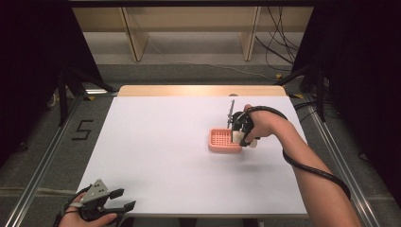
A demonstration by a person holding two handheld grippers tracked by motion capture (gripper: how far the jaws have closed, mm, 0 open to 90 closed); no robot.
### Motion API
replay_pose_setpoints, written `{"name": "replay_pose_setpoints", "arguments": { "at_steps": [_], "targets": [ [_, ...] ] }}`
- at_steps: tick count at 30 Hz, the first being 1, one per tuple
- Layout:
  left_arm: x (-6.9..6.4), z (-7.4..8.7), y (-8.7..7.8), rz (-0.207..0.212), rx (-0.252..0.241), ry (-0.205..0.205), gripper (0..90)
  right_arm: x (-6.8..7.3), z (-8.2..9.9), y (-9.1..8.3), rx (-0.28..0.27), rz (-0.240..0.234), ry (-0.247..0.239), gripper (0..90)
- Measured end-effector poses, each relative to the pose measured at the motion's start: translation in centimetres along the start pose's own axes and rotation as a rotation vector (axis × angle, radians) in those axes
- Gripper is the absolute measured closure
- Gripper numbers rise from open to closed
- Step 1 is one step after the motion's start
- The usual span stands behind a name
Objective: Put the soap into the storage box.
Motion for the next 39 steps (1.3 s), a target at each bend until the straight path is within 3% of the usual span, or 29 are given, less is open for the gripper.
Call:
{"name": "replay_pose_setpoints", "arguments": {
  "at_steps": [1, 2, 8, 9, 10, 12, 13, 14, 15, 17, 18, 19, 21, 22, 24, 25, 26, 28, 29, 30, 32, 33, 35, 36, 39],
  "targets": [
    [0.0, 0.0, 0.0, -0.003, -0.001, -0.002, 34.6, 0.0, -0.1, 0.0, 0.000, 0.003, 0.000, 50.5],
    [0.0, 0.0, 0.0, -0.003, 0.000, -0.002, 34.6, -0.1, -0.2, 0.1, -0.018, 0.011, -0.031, 50.5],
    [0.0, 0.0, 0.0, -0.004, -0.002, -0.001, 34.6, 0.0, -0.4, 0.2, -0.002, -0.002, -0.017, 50.6],
    [0.0, 0.0, 0.0, -0.005, -0.001, -0.001, 34.6, -0.1, -0.4, 0.2, -0.008, 0.010, -0.029, 50.6],
    [0.0, 0.0, 0.0, -0.004, -0.002, -0.001, 34.6, -0.4, -0.6, 0.3, -0.029, 0.017, -0.071, 50.5],
    [0.0, 0.0, 0.0, -0.003, -0.002, 0.000, 34.6, -0.3, -0.7, 0.2, -0.024, 0.007, -0.053, 50.6],
    [0.0, 0.0, 0.0, -0.003, -0.002, 0.000, 34.6, -0.6, -0.7, 0.3, -0.033, 0.018, -0.089, 50.6],
    [-0.1, 0.0, 0.1, 0.000, -0.020, -0.016, 34.6, -0.3, -0.8, 0.2, -0.026, 0.016, -0.056, 50.6],
    [-0.1, 0.0, 0.1, 0.000, -0.020, -0.016, 34.6, -0.5, -0.8, 0.2, -0.030, 0.018, -0.078, 50.5],
    [0.0, 0.0, 0.0, -0.004, -0.002, -0.001, 34.6, -0.3, -1.0, 0.2, -0.024, 0.016, -0.058, 50.6],
    [0.0, 0.0, 0.0, -0.003, -0.004, -0.001, 34.6, -0.4, -1.0, 0.3, -0.024, 0.018, -0.081, 50.6],
    [0.0, 0.0, 0.0, 0.000, -0.001, 0.001, 34.6, -0.1, -1.1, 0.2, -0.004, 0.009, -0.044, 50.5],
    [-0.2, 0.0, 0.1, 0.000, -0.018, -0.016, 34.6, -0.2, -1.2, 0.2, -0.024, 0.006, -0.064, 50.5],
    [-0.1, -0.1, 0.0, 0.001, -0.012, -0.011, 34.6, -0.5, -1.4, 0.4, -0.035, 0.016, -0.104, 50.6],
    [-0.1, -0.1, 0.0, 0.003, -0.009, -0.010, 34.6, -0.5, -1.4, 0.4, -0.032, 0.013, -0.097, 50.6],
    [0.3, -0.1, -0.1, -0.001, 0.005, 0.031, 34.6, -0.2, -1.6, 0.2, -0.016, 0.013, -0.063, 50.5],
    [0.3, -0.1, -0.1, -0.001, 0.005, 0.031, 34.6, -0.2, -1.6, 0.2, -0.016, 0.013, -0.063, 50.5],
    [0.2, -0.1, -0.1, -0.001, 0.001, 0.020, 34.6, -0.2, -1.7, 0.2, -0.025, 0.019, -0.063, 50.5],
    [-0.1, -0.1, 0.0, 0.005, -0.008, -0.010, 34.6, 0.0, -1.8, 0.1, 0.001, 0.014, -0.031, 50.5],
    [-0.1, -0.1, -0.1, 0.005, -0.004, -0.010, 34.6, 0.0, -1.8, 0.1, 0.001, 0.014, -0.031, 50.5],
    [-0.1, -0.1, 0.0, 0.006, -0.006, -0.010, 34.6, -0.2, -1.9, 0.2, -0.025, 0.008, -0.068, 50.6],
    [0.1, -0.1, 0.0, -0.003, -0.003, 0.015, 34.6, -0.2, -2.0, 0.3, -0.025, 0.010, -0.074, 50.6],
    [-0.1, -0.1, 0.0, 0.005, -0.009, -0.009, 34.6, -0.2, -2.0, 0.2, -0.010, 0.013, -0.057, 50.6],
    [-0.1, -0.1, 0.0, 0.004, -0.009, -0.010, 34.6, -0.4, -2.1, 0.3, -0.028, 0.018, -0.083, 50.6],
    [-0.1, -0.1, 0.0, 0.006, -0.008, -0.009, 34.6, -0.5, -2.2, 0.4, -0.025, 0.016, -0.094, 50.6]
  ]
}}
Point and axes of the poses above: each handheld gripper's, and its own axes: y roughly forward along the jaws, z roughly out of its underside, x roughly to its left, the point moved 1 cm from there along y, roughly forward along the jaws, and after that the axes turned 3 degrees about y, right-handed, at the moved point
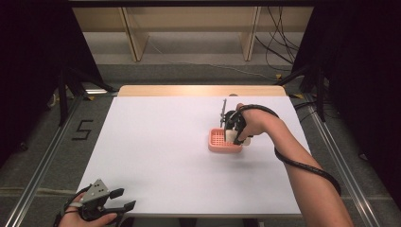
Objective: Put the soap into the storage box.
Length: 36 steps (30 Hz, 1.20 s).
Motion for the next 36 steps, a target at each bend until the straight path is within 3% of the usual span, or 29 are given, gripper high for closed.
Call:
{"name": "replay_pose_setpoints", "arguments": {
  "at_steps": [2, 3, 5, 7, 8, 11, 12, 14, 17, 18, 20, 21, 22, 23, 24, 25, 26, 27, 28, 29, 30, 32, 33, 36],
  "targets": [
    [-0.1, 0.0, 0.1, -0.001, -0.012, -0.011, 34.6, -0.1, 0.0, 0.0, -0.005, 0.007, -0.013, 50.6],
    [-0.1, 0.0, 0.1, 0.000, -0.009, -0.012, 34.6, 0.1, -0.1, -0.1, 0.000, -0.008, 0.016, 50.6],
    [-0.1, 0.0, 0.1, -0.009, -0.016, -0.012, 34.6, -0.2, -0.2, 0.1, -0.008, 0.005, -0.023, 50.6],
    [-0.1, 0.0, 0.0, -0.002, -0.008, -0.007, 34.6, 0.3, -0.3, -0.1, 0.030, -0.011, 0.062, 50.6],
    [-0.1, 0.0, 0.0, -0.002, -0.008, -0.005, 34.6, 0.0, -0.4, 0.0, 0.002, 0.004, 0.009, 50.6],
    [-0.1, 0.0, 0.0, -0.001, -0.007, -0.007, 34.6, 0.0, -0.6, 0.2, 0.004, 0.003, -0.003, 50.6],
    [-0.1, 0.0, 0.0, -0.001, -0.008, -0.007, 34.6, -0.3, -0.6, 0.3, -0.006, 0.008, -0.041, 50.5],
    [-0.1, 0.0, 0.0, -0.001, -0.007, -0.005, 34.6, 0.1, -0.7, 0.2, 0.021, 0.002, 0.019, 50.6],
    [-0.1, 0.0, 0.0, -0.001, -0.006, -0.005, 34.6, -0.1, -0.9, 0.3, 0.003, 0.002, -0.010, 50.6],
    [-0.1, 0.0, 0.1, -0.004, -0.018, -0.013, 34.6, 0.1, -0.9, 0.2, 0.021, 0.004, 0.032, 50.5],
    [-0.1, 0.0, 0.0, 0.001, -0.007, -0.010, 34.6, 0.1, -1.0, 0.2, 0.023, 0.003, 0.037, 50.6],
    [-0.1, 0.0, 0.0, 0.001, -0.007, -0.010, 34.7, 0.1, -1.0, 0.2, 0.023, 0.003, 0.037, 50.6],
    [-0.2, 0.0, 0.1, -0.007, -0.020, -0.013, 34.6, -0.3, -1.3, 0.3, -0.005, 0.004, -0.015, 50.6],
    [-0.2, 0.0, 0.1, -0.007, -0.020, -0.013, 34.6, -0.3, -1.3, 0.3, -0.005, 0.004, -0.015, 50.6],
    [-0.1, 0.0, 0.0, 0.000, -0.009, -0.009, 34.6, 0.3, -1.2, 0.3, 0.022, -0.008, 0.073, 50.6],
    [-0.1, 0.0, 0.0, 0.000, -0.009, -0.009, 34.6, 0.3, -1.2, 0.3, 0.022, -0.008, 0.073, 50.6],
    [-0.1, 0.0, 0.1, 0.000, -0.012, -0.010, 34.6, 0.0, -1.5, 0.4, 0.010, -0.001, 0.023, 50.5],
    [-0.1, 0.0, 0.0, -0.001, -0.008, -0.006, 34.6, 0.0, -1.5, 0.4, 0.010, -0.001, 0.023, 50.5],
    [-0.2, 0.0, 0.1, -0.009, -0.021, -0.013, 34.6, -0.1, -1.6, 0.4, -0.010, -0.005, -0.009, 50.5],
    [-0.2, 0.0, 0.1, -0.008, -0.020, -0.013, 34.6, 0.1, -1.7, 0.3, 0.013, -0.005, 0.034, 50.6],
    [-0.1, 0.0, 0.0, 0.002, -0.010, -0.008, 34.6, -0.1, -1.8, 0.4, -0.011, -0.001, -0.003, 50.6],
    [-0.1, 0.0, 0.1, 0.001, -0.015, -0.004, 34.7, -0.2, -1.9, 0.4, -0.011, 0.000, -0.011, 50.6],
    [-0.1, 0.0, 0.1, -0.004, -0.024, -0.003, 34.6, 0.0, -1.9, 0.3, 0.005, -0.013, 0.025, 50.6],
    [-0.2, 0.0, 0.1, -0.003, -0.023, -0.012, 34.7, -0.1, -2.1, 0.4, -0.012, -0.001, -0.010, 50.6]
  ]
}}
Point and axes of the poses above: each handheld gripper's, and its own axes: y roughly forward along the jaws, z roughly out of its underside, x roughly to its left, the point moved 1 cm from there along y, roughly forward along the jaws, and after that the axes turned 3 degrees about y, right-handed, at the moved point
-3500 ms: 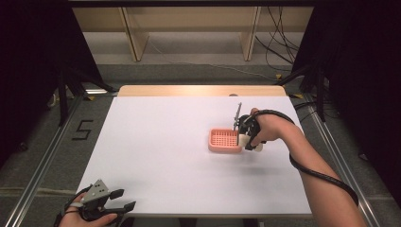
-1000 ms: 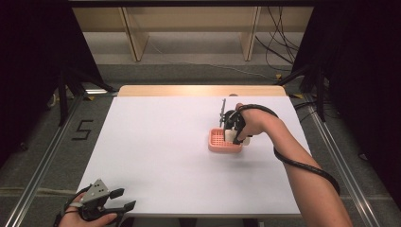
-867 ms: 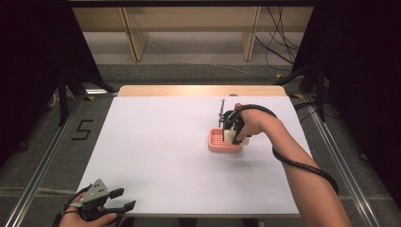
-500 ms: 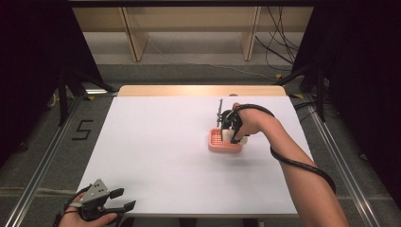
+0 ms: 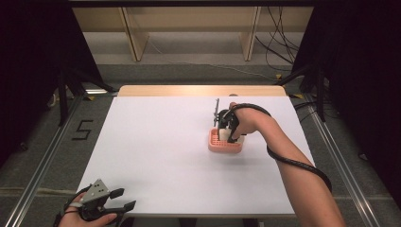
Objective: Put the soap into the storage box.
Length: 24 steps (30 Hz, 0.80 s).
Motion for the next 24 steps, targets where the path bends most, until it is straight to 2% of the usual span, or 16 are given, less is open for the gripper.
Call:
{"name": "replay_pose_setpoints", "arguments": {
  "at_steps": [3, 4, 6, 7, 8, 9, 11, 13, 14, 15, 16, 19, 21, 22, 23, 24],
  "targets": [
    [0.08, 0.02, -0.04, -0.001, 0.001, 0.012, 34.6, 0.12, -0.09, 0.04, 0.010, -0.003, 0.015, 50.6],
    [0.15, 0.01, -0.05, -0.004, 0.004, 0.021, 34.7, 0.27, -0.11, -0.03, 0.028, -0.017, 0.046, 50.6],
    [0.05, -0.01, -0.04, -0.004, 0.006, 0.009, 34.6, -0.04, -0.24, 0.13, -0.001, -0.005, -0.010, 50.6],
    [0.03, 0.01, -0.01, 0.003, 0.003, 0.003, 34.6, 0.02, -0.30, 0.10, 0.001, -0.001, -0.005, 50.5],
    [0.02, -0.04, -0.08, 0.002, 0.013, 0.003, 34.7, 0.32, -0.28, -0.02, 0.025, -0.020, 0.057, 50.5],
    [-0.04, -0.01, 0.01, -0.009, 0.000, -0.002, 34.7, 0.32, -0.28, -0.02, 0.025, -0.020, 0.057, 50.5],
    [0.10, -0.02, -0.06, -0.005, 0.006, 0.015, 34.7, -0.18, -0.41, 0.09, -0.003, -0.003, -0.008, 50.6],
    [0.08, 0.00, -0.05, -0.005, 0.003, 0.013, 34.7, -0.16, -0.47, 0.09, 0.000, -0.004, -0.002, 50.6],
    [0.04, -0.02, -0.08, -0.004, 0.007, 0.009, 34.7, -0.04, -0.49, 0.06, 0.012, -0.017, 0.019, 50.5],
    [0.04, -0.02, -0.08, -0.004, 0.007, 0.008, 34.7, 0.18, -0.51, 0.02, 0.025, -0.009, 0.042, 50.5],
    [0.05, -0.03, -0.09, -0.004, 0.007, 0.009, 34.7, 0.19, -0.53, 0.04, 0.025, -0.017, 0.044, 50.5],
    [0.07, -0.06, -0.16, 0.002, 0.011, 0.009, 34.7, -0.18, -0.67, 0.31, 0.001, 0.000, -0.022, 50.5],
    [0.09, -0.06, -0.17, 0.002, 0.010, 0.008, 34.7, -0.12, -0.75, 0.37, 0.005, -0.006, -0.009, 50.5],
    [0.10, -0.05, -0.15, 0.001, 0.011, 0.010, 34.7, 0.17, -0.74, 0.37, 0.025, -0.011, 0.032, 50.5],
    [0.10, -0.05, -0.15, 0.001, 0.011, 0.010, 34.7, 0.17, -0.74, 0.37, 0.025, -0.011, 0.032, 50.5],
    [0.03, -0.04, -0.06, -0.005, 0.004, 0.007, 34.7, 0.33, -0.75, 0.43, 0.030, -0.016, 0.055, 50.5]
  ]
}}
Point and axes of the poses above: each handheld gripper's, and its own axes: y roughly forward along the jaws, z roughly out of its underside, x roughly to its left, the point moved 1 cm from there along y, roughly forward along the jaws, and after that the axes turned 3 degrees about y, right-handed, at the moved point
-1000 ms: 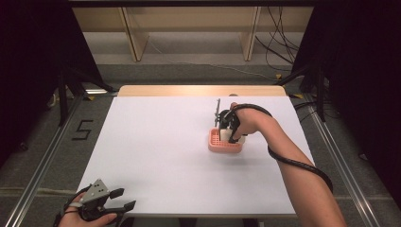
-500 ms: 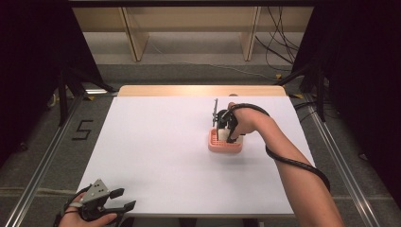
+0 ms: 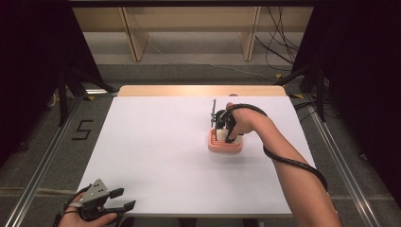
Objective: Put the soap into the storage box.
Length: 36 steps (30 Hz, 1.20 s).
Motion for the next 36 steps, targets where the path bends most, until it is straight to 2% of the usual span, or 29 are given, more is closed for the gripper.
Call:
{"name": "replay_pose_setpoints", "arguments": {
  "at_steps": [1, 2, 4, 5, 6, 7, 8, 11, 13, 14, 15, 16, 17, 18, 21, 23, 24, 25, 26, 27, 28, 30, 31, 35, 36],
  "targets": [
    [0.0, 0.0, 0.0, 0.000, 0.000, 0.000, 34.7, 0.0, 0.0, 0.0, 0.000, 0.000, 0.000, 50.5],
    [0.1, 0.0, 0.0, -0.004, 0.002, 0.011, 34.7, -0.5, -0.2, 0.2, -0.020, 0.010, -0.068, 50.6],
    [0.3, 0.0, 0.0, -0.011, 0.010, 0.037, 34.7, -0.6, -0.2, 0.2, -0.024, 0.011, -0.072, 50.6],
    [0.1, -0.1, -0.1, 0.007, 0.019, 0.013, 34.7, -0.7, -0.2, 0.2, -0.026, 0.010, -0.078, 50.5],
    [0.0, 0.0, 0.0, -0.008, 0.002, 0.008, 34.7, -0.5, -0.2, 0.1, 0.000, -0.002, -0.044, 50.5],
    [0.1, 0.0, -0.1, 0.002, 0.012, 0.013, 34.7, -0.6, -0.3, 0.1, -0.026, 0.012, -0.064, 50.5],
    [0.1, -0.1, -0.1, 0.006, 0.019, 0.016, 34.7, -0.6, -0.3, 0.1, -0.026, 0.012, -0.064, 50.5],
    [0.0, 0.0, 0.0, -0.001, 0.001, -0.001, 34.7, -0.4, -0.4, 0.2, -0.003, -0.001, -0.036, 50.5],
    [0.0, 0.0, 0.0, -0.001, 0.001, 0.006, 34.7, -0.4, -0.4, 0.3, 0.000, -0.001, -0.028, 50.5],
    [0.1, 0.0, -0.1, 0.003, 0.011, 0.014, 34.7, -0.7, -0.5, 0.4, -0.027, 0.007, -0.075, 50.5],
    [0.1, 0.0, -0.1, 0.006, 0.019, 0.016, 34.7, -0.7, -0.6, 0.5, -0.028, 0.008, -0.073, 50.6],
    [0.0, 0.0, 0.0, 0.000, 0.003, 0.003, 34.7, -0.5, -0.5, 0.5, 0.004, -0.004, -0.020, 50.5],
    [0.0, 0.0, 0.0, 0.000, 0.003, 0.003, 34.7, -0.5, -0.5, 0.5, 0.004, -0.004, -0.020, 50.5],
    [0.0, 0.0, 0.0, 0.002, -0.003, -0.003, 34.7, -0.3, -0.5, 0.5, 0.006, -0.009, 0.005, 50.6],
    [0.1, 0.0, -0.1, 0.002, 0.002, 0.001, 34.7, -0.9, -0.7, 0.8, -0.027, 0.003, -0.071, 50.5],
    [0.0, 0.0, 0.0, -0.001, 0.000, -0.004, 34.7, -0.9, -0.8, 0.9, -0.022, 0.008, -0.075, 50.5],
    [0.0, 0.0, 0.0, 0.001, 0.001, 0.000, 34.7, -0.9, -0.7, 0.9, 0.001, 0.001, -0.048, 50.5],
    [0.0, 0.0, 0.0, 0.001, 0.000, 0.000, 34.7, -0.9, -0.7, 0.9, 0.001, 0.001, -0.048, 50.5],
    [0.1, 0.0, -0.1, 0.002, 0.003, 0.003, 34.7, -0.7, -0.7, 0.8, 0.006, -0.008, -0.020, 50.5],
    [0.1, 0.0, -0.1, 0.007, 0.009, 0.004, 34.7, -1.0, -0.8, 0.9, -0.021, 0.002, -0.064, 50.5],
    [0.1, 0.0, -0.1, 0.005, 0.006, 0.003, 34.7, -1.2, -0.9, 0.9, -0.025, 0.003, -0.078, 50.5],
    [0.2, 0.0, -0.1, 0.005, 0.013, 0.016, 34.7, -0.9, -0.8, 0.8, 0.007, -0.005, -0.032, 50.5],
    [0.1, 0.0, -0.1, 0.005, 0.011, 0.013, 34.7, -0.9, -0.8, 0.9, -0.003, -0.014, -0.029, 50.5],
    [0.0, 0.0, -0.2, 0.018, 0.017, 0.004, 34.7, -1.1, -0.8, 1.0, 0.005, 0.006, -0.036, 50.5],
    [0.1, 0.0, -0.1, 0.007, 0.006, 0.015, 34.7, -1.0, -0.8, 0.9, 0.013, -0.005, -0.015, 50.5]
  ]
}}
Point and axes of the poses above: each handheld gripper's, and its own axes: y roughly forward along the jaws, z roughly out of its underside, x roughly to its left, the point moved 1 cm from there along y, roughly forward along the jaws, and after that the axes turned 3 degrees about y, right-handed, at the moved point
